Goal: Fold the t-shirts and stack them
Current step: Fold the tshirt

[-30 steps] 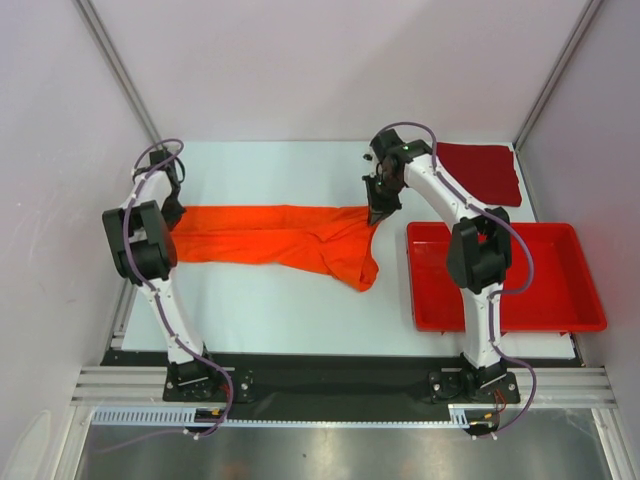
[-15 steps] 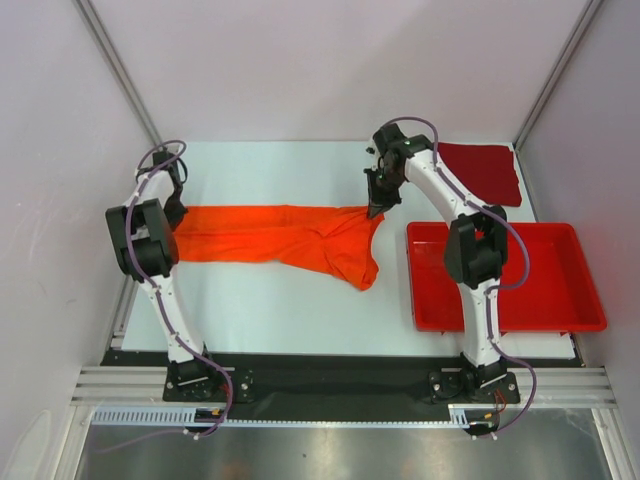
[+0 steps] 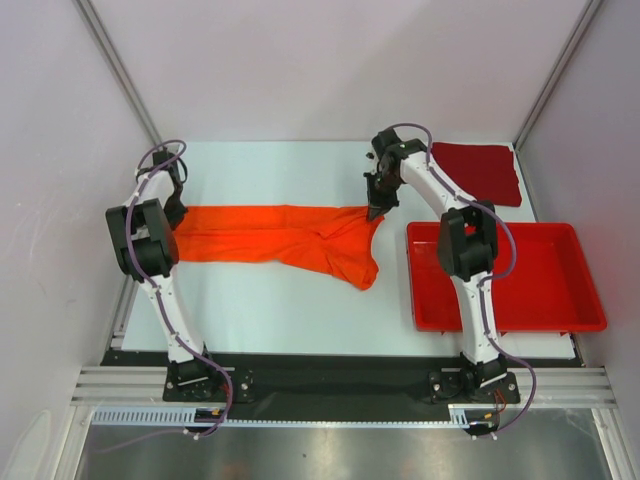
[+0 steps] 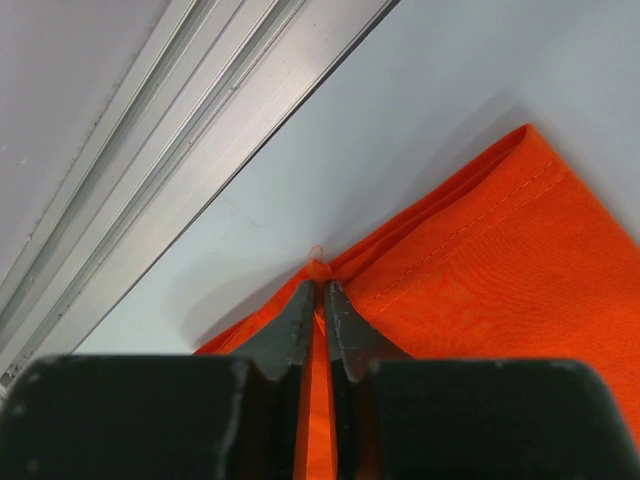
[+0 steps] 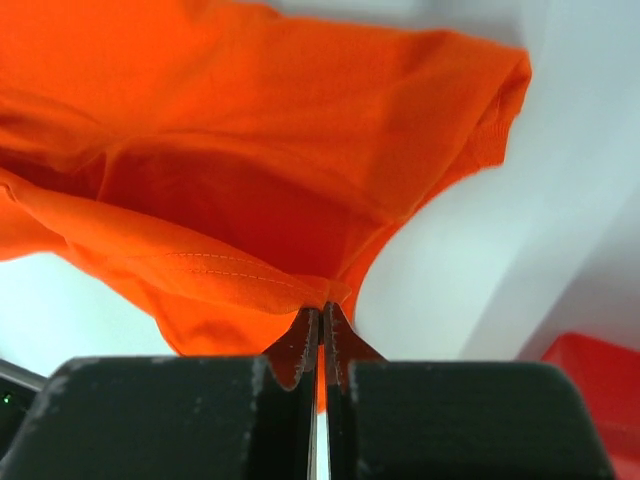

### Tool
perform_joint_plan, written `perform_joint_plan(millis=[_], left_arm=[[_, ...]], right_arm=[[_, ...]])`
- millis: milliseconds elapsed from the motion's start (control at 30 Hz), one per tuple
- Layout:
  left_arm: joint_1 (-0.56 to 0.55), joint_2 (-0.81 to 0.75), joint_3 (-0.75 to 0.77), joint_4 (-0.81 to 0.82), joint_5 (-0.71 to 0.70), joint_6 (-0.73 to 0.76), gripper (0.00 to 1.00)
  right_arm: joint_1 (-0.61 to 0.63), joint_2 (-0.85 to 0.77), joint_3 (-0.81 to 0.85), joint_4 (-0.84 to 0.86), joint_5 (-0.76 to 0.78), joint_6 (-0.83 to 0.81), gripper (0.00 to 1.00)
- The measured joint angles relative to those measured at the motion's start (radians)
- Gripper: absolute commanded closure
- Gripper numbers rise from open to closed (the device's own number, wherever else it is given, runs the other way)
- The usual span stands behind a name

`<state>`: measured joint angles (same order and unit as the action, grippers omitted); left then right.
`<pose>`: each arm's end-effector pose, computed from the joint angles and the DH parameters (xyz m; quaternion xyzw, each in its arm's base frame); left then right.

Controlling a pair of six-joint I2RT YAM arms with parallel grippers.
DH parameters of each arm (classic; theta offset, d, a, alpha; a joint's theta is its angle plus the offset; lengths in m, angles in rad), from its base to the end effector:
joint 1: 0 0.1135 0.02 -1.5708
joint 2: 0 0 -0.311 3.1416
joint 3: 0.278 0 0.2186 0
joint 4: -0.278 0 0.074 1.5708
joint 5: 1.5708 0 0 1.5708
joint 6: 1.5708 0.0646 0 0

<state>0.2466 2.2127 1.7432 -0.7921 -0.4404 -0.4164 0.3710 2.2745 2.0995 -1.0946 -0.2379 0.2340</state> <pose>0.4404 0.1393 0.1948 -0.3456 0.9008 0.2023 0.1680 0.4411 0.1879 0.2425 -0.0849 0.9782 0.1564 0.1073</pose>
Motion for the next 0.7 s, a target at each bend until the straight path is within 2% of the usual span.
perform_joint_plan(millis=[33, 167, 200, 233, 267, 367, 500, 700], left_arm=[[0.000, 0.000, 0.000, 0.002, 0.000, 0.001, 0.85], [0.000, 0.000, 0.000, 0.014, 0.005, 0.000, 0.69], [0.000, 0.000, 0.000, 0.016, 0.007, 0.002, 0.60], [0.000, 0.000, 0.000, 0.019, 0.008, 0.005, 0.56], [0.000, 0.000, 0.000, 0.022, 0.009, 0.003, 0.48], [0.001, -0.010, -0.002, 0.024, 0.011, 0.000, 0.37], [0.000, -0.059, -0.026, 0.027, 0.029, -0.004, 0.31], [0.000, -0.230, -0.155, 0.051, 0.043, -0.012, 0.35]], right_arm=[[-0.002, 0.008, 0.007, 0.005, 0.000, 0.001, 0.95], [-0.008, 0.049, 0.038, 0.033, -0.009, 0.006, 0.79], [-0.010, 0.070, 0.065, 0.033, -0.011, 0.011, 0.67], [-0.012, 0.092, 0.098, 0.034, -0.013, 0.018, 0.64], [-0.014, 0.113, 0.130, 0.033, -0.012, 0.021, 0.57], [-0.016, 0.134, 0.169, 0.027, -0.005, 0.029, 0.42], [-0.014, 0.068, 0.105, 0.005, 0.045, 0.027, 0.36], [0.027, -0.291, -0.322, 0.013, 0.083, -0.007, 0.38]])
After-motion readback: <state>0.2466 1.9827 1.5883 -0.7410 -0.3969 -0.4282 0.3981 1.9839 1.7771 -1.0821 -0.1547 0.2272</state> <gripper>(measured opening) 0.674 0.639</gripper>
